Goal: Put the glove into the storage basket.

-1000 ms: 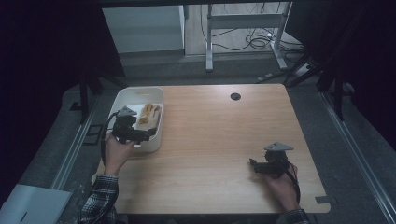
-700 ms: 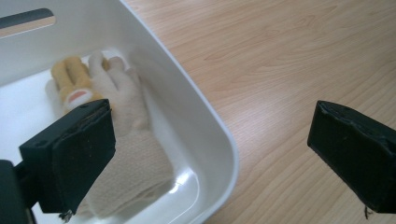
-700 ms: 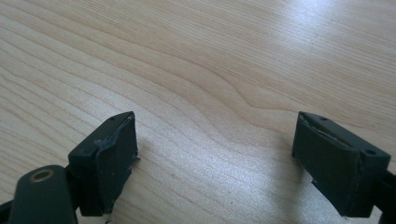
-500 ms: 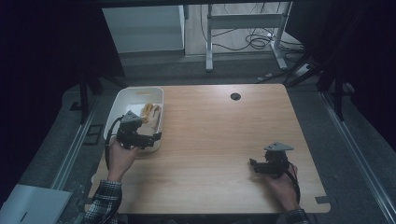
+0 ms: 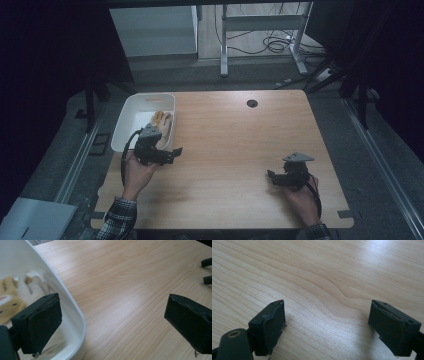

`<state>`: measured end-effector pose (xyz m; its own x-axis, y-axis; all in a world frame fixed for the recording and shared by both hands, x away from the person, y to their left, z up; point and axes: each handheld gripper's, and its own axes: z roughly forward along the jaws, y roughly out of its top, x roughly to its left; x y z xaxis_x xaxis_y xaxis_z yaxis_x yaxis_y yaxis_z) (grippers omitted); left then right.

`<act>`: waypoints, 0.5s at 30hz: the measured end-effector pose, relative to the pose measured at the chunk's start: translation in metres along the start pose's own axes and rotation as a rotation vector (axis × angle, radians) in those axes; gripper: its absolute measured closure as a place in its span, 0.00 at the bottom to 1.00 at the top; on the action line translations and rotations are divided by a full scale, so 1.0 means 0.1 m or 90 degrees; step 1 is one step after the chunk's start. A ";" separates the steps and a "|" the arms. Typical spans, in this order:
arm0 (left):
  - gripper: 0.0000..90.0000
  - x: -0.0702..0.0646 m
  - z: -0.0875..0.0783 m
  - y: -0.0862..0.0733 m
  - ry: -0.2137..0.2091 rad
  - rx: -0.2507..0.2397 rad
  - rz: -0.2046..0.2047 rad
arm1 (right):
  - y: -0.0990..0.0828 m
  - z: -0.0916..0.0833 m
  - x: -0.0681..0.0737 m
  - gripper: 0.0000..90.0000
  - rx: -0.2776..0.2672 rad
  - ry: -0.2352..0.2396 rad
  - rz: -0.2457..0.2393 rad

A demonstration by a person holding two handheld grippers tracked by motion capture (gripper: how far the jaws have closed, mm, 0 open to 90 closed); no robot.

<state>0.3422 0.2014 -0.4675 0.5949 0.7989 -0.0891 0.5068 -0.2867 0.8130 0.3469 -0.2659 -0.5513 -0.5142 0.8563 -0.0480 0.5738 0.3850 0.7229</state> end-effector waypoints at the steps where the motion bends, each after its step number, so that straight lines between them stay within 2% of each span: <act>1: 0.02 -0.02 0.01 0.00 -0.002 -0.001 0.003 | 0.00 0.00 0.00 0.16 0.000 0.000 0.000; 15: 0.02 -0.29 0.10 -0.04 -0.035 -0.005 0.028 | 0.00 0.00 0.00 0.16 0.001 0.001 -0.001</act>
<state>0.3289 0.1746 -0.4739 0.6501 0.7551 -0.0853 0.4748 -0.3160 0.8214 0.3467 -0.2659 -0.5514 -0.5158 0.8553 -0.0486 0.5735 0.3868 0.7221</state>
